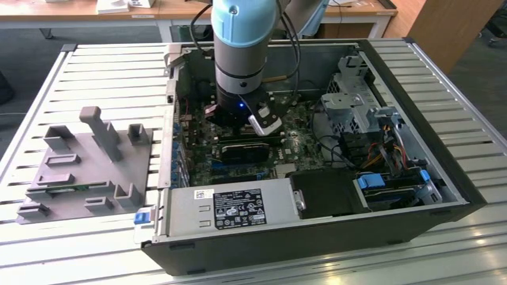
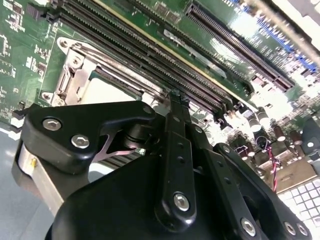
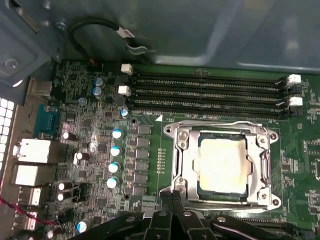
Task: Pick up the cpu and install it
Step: 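Install the second cpu locking lever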
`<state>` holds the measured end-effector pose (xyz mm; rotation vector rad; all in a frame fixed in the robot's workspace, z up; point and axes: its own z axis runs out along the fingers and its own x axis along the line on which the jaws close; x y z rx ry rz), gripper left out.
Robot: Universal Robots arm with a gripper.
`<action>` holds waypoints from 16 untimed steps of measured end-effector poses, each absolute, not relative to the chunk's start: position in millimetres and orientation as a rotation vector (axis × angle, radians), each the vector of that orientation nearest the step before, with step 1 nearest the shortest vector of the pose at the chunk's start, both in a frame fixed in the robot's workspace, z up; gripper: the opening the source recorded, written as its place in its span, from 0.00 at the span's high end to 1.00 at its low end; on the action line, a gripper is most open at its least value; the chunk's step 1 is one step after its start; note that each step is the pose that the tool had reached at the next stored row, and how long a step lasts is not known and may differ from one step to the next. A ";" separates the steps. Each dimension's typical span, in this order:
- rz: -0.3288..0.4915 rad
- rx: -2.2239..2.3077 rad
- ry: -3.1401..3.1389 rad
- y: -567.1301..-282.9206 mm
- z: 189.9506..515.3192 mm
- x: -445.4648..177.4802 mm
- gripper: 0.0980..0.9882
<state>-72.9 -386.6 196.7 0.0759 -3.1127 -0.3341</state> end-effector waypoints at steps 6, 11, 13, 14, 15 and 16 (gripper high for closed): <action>-0.369 0.076 -3.110 -386.6 194.2 -76.0 0.99; -0.389 0.076 -3.108 -386.5 192.5 -77.7 0.99; -0.390 0.076 -3.108 -386.6 192.9 -77.8 0.99; -0.390 0.076 -3.108 -386.6 193.6 -77.8 0.99; -0.391 0.076 -3.108 -386.6 195.1 -77.9 0.99; -0.392 0.076 -3.108 -386.6 197.3 -77.9 0.99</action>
